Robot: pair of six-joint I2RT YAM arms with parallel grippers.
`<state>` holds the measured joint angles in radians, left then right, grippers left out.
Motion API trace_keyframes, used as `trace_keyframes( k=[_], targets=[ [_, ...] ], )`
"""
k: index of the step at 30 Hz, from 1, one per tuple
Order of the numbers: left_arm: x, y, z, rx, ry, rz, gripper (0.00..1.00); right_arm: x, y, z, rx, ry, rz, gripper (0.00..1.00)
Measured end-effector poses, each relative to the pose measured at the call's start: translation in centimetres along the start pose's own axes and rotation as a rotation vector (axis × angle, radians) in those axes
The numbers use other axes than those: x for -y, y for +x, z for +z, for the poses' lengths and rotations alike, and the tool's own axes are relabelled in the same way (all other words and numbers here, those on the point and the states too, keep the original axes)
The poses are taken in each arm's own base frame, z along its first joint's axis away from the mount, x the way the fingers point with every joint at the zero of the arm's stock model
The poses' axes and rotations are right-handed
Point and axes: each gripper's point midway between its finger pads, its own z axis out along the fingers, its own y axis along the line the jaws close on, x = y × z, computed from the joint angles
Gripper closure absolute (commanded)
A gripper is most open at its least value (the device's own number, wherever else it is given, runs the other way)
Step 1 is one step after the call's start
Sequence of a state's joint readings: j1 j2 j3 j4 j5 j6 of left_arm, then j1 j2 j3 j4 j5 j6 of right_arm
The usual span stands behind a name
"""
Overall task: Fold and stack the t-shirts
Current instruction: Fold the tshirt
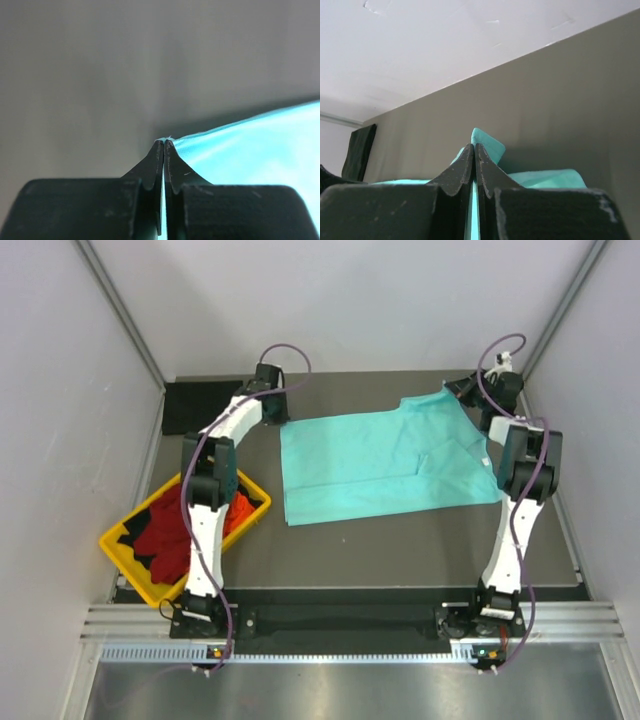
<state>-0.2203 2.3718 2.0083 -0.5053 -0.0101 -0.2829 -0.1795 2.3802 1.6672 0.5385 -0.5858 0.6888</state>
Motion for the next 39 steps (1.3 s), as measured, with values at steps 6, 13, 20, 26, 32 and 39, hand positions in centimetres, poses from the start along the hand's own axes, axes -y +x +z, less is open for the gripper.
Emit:
trace_keyframes(
  k=[6, 13, 20, 26, 32, 39],
  targets=[
    [1.7, -0.8, -4.7, 0.026, 0.069, -0.026, 1.0, -0.9, -2.7, -3.6, 0.062, 0.022, -0.013, 1.0],
    [3.2, 1.7, -9.1, 0.005, 0.11, -0.032, 1.0, -2.2, -3.0, -9.8, 0.133, 0.061, 0.005, 1.0],
    [3.4, 7.7, -11.0, -0.127, 0.145, -0.043, 1.0, -1.8, -1.1, -13.2, 0.127, 0.102, 0.046, 1.0],
    [3.6, 8.2, -12.3, -0.157, 0.159, -0.05, 1.0, -1.8, -0.3, -15.7, 0.122, 0.145, 0.049, 1.0],
    [3.7, 8.2, -14.1, -0.15, 0.174, -0.05, 1.0, -2.3, -1.3, -18.0, 0.156, 0.162, 0.036, 1.0],
    [3.2, 10.7, -14.5, -0.196, 0.168, -0.05, 1.0, -1.7, 2.1, -20.4, 0.126, 0.205, 0.062, 1.0]
  ],
)
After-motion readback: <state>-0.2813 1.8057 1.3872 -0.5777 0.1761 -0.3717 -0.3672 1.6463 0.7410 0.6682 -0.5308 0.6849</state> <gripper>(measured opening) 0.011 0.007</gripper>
